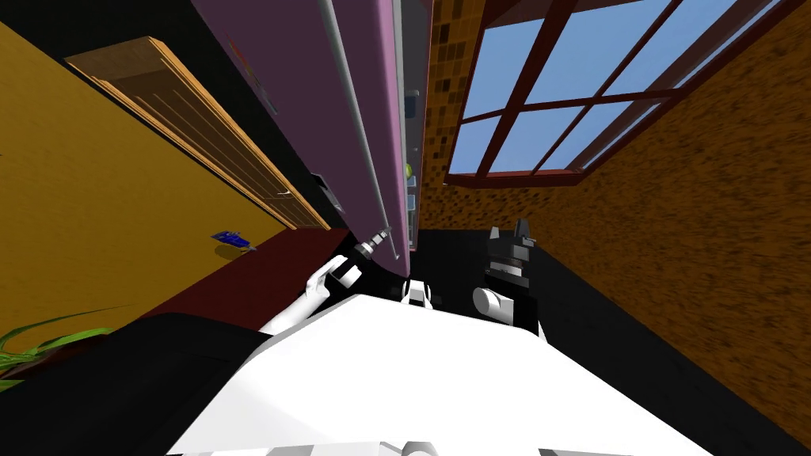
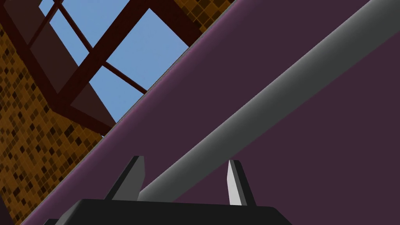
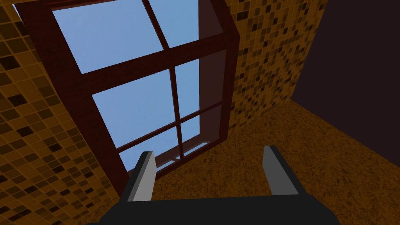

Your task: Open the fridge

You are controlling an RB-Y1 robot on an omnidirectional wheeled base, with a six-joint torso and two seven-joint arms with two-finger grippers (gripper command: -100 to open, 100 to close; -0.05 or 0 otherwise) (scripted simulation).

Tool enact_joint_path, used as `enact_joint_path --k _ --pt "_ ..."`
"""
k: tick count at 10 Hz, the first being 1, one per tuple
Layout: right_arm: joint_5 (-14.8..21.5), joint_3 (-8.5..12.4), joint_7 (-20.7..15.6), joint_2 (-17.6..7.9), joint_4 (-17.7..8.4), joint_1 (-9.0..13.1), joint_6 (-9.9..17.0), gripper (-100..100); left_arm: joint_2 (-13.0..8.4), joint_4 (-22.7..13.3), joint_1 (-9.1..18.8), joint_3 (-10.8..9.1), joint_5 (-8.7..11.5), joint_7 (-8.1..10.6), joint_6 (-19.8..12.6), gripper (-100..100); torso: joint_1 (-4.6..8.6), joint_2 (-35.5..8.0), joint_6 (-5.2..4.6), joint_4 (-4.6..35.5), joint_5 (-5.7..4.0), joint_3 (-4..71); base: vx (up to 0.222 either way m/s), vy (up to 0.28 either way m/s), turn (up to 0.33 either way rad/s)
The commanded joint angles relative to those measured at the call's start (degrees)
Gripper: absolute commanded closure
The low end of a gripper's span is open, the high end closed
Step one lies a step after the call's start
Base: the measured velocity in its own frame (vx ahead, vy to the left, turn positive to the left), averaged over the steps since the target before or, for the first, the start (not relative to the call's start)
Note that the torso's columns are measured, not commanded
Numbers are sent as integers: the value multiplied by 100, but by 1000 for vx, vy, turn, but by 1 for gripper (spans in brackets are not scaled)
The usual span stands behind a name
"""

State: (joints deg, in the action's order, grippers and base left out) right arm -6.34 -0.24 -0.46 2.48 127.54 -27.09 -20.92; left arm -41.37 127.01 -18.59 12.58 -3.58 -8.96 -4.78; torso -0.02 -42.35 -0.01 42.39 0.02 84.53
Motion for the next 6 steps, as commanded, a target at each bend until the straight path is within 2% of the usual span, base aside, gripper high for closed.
enact_joint_path --k 1,2,5,6 --pt "0 0 0 -1 0 0 0 0 -198 203 -108 196 31 0 223 100 -21 -15 8 7 2 -5 -136 254 -87" --pt "0 1 0 -1 0 0 0 0 -198 203 -108 196 31 0 223 100 -28 -20 6 8 6 -10 -95 238 -54" --pt "0 1 0 -1 0 1 0 0 -485 459 -267 474 70 -12 504 100 -38 4 10 13 6 11 -138 266 -92" --pt "0 1 0 -1 0 1 0 0 -485 459 -267 474 70 -12 504 100 -49 2 14 12 11 8 -103 207 -38"
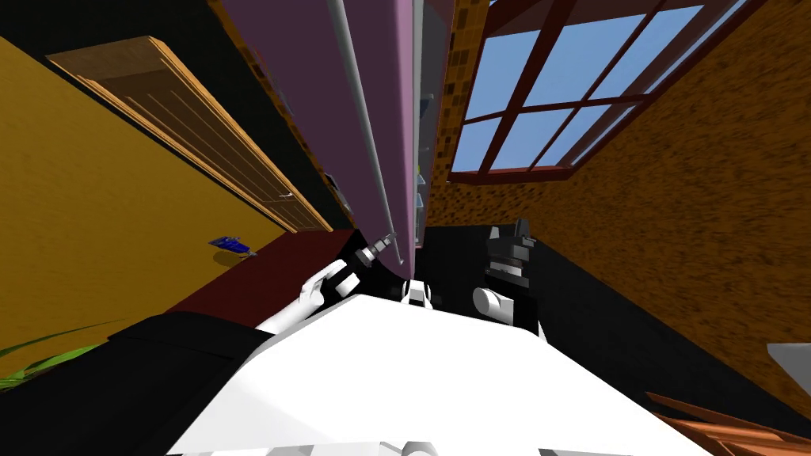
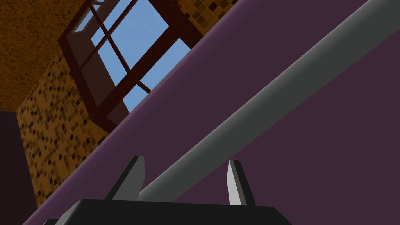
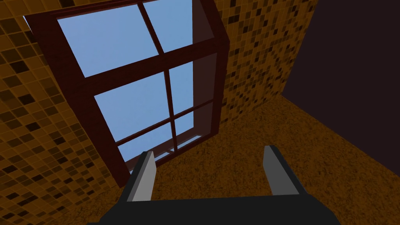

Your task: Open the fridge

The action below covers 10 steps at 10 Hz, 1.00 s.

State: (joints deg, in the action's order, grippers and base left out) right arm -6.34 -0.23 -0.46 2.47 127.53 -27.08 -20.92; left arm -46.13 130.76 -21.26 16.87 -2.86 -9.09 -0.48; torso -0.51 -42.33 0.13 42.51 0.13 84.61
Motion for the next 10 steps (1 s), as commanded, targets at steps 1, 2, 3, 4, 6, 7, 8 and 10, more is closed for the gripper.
enact_joint_path --k 1,2,3,4,6,7,8,10 --pt "0 -1 0 1 0 -1 0 0 -104 170 -53 138 11 -3 169 100 22 26 -1 0 -4 17 -108 203 -51" --pt "0 0 0 1 0 -1 0 0 -199 255 -106 231 24 -7 262 100 30 22 -9 -5 -9 20 -106 231 -103" --pt "0 0 0 0 0 -1 0 0 -199 255 -106 231 24 -7 262 100 40 3 -15 -7 -8 9 -98 199 -37" --pt "0 -1 0 1 0 -1 0 0 -295 340 -159 324 37 -11 356 100 41 7 -13 -7 -4 9 -126 228 -51" --pt "0 -2 0 2 0 -1 0 0 -298 112 -80 275 39 -38 364 100 63 22 -12 -17 -10 16 -83 126 -208" --pt "0 -2 0 1 0 1 0 0 -298 112 -80 275 39 -38 364 100 54 28 -32 -27 -9 17 -116 168 -194" --pt "0 -1 0 2 0 -1 0 0 -333 25 -17 225 97 8 397 100 33 19 -5 -24 -5 8 -168 232 -279" --pt "0 -1 0 1 0 -1 0 0 -368 -62 45 174 155 54 431 100 -5 18 9 -17 4 9 -156 199 -215"
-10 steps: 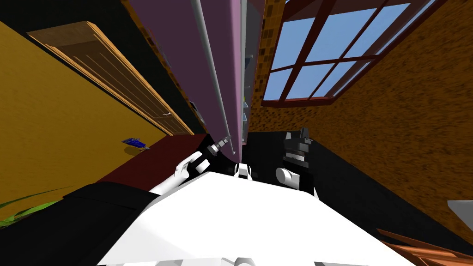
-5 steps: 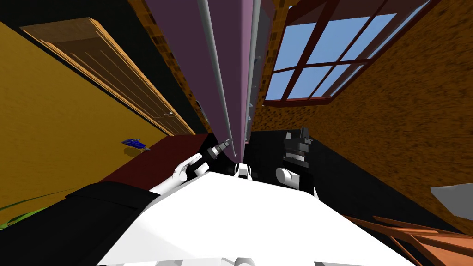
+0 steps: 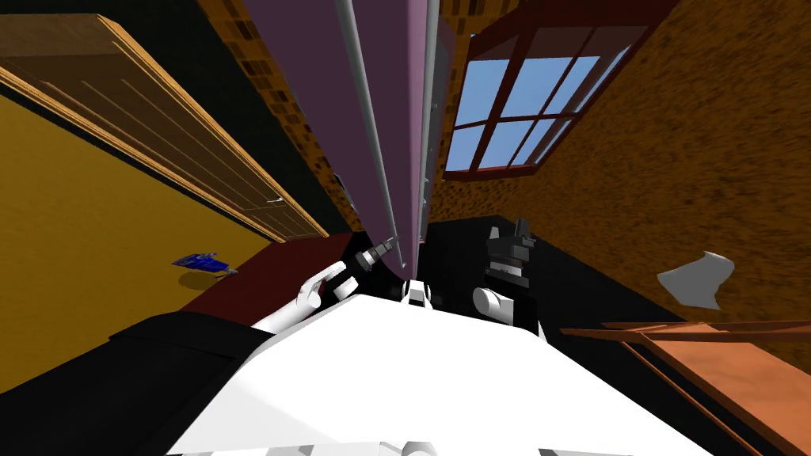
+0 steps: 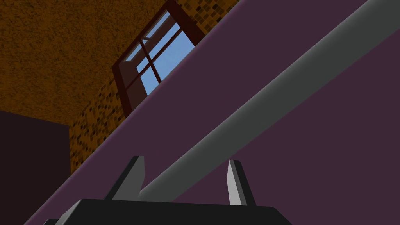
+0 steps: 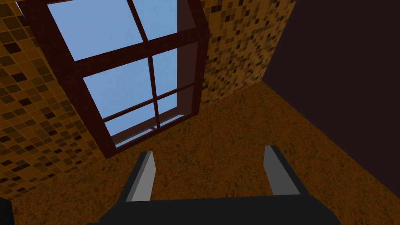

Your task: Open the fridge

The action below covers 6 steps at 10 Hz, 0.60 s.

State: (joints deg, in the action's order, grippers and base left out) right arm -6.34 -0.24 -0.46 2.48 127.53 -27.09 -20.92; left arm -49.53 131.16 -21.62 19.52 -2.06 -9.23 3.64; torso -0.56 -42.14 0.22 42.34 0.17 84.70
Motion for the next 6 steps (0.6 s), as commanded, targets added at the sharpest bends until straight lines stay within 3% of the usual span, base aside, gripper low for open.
enact_joint_path --k 1,3,5,6 --pt "0 0 0 0 0 1 0 0 -28 -102 81 -91 75 68 19 100 1 16 -11 -3 -2 13 -135 195 -184" --pt "0 0 0 0 0 1 0 0 -98 -276 205 -192 190 160 86 100 -13 31 -4 2 -4 28 -220 229 -381" --pt "0 1 0 -1 0 0 0 0 -132 -362 268 -242 248 207 119 100 -16 14 10 9 0 16 -236 209 -222" --pt "0 0 0 -1 0 1 0 0 -167 -449 330 -292 305 253 153 100 -1 6 -3 4 -4 13 -252 223 -401"
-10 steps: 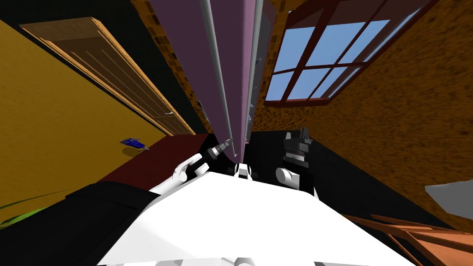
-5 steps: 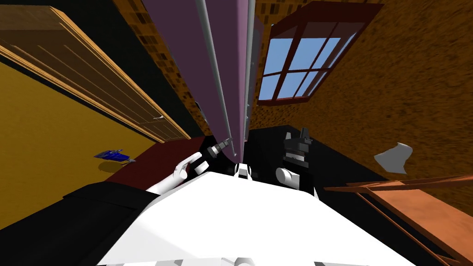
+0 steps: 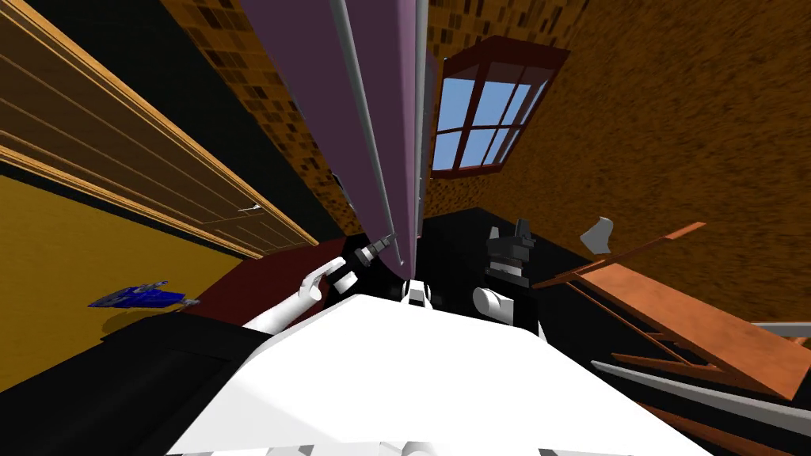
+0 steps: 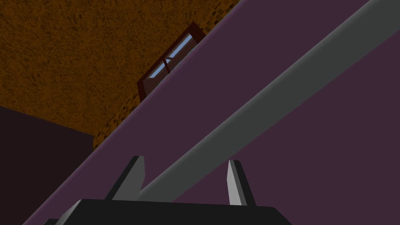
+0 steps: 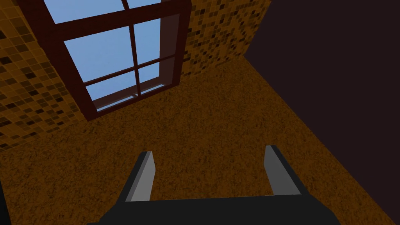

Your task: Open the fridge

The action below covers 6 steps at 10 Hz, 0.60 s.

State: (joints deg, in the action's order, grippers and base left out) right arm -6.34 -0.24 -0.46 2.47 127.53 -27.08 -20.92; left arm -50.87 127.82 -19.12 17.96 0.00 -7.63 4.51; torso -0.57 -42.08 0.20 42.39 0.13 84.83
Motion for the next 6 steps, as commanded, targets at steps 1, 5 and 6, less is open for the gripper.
enact_joint_path --k 1,5,6 --pt "0 0 0 0 0 0 0 0 -34 -116 80 -137 100 93 65 100 10 4 -12 2 0 0 -212 208 -232" --pt "0 0 0 2 1 -7 -1 0 -418 368 -11 -286 269 186 -190 -100 107 51 -18 -28 -27 19 -39 56 8" --pt "0 -1 0 2 1 -7 -1 0 -497 505 -32 -321 307 212 -256 -100 99 47 -31 -25 -28 17 78 -37 77"
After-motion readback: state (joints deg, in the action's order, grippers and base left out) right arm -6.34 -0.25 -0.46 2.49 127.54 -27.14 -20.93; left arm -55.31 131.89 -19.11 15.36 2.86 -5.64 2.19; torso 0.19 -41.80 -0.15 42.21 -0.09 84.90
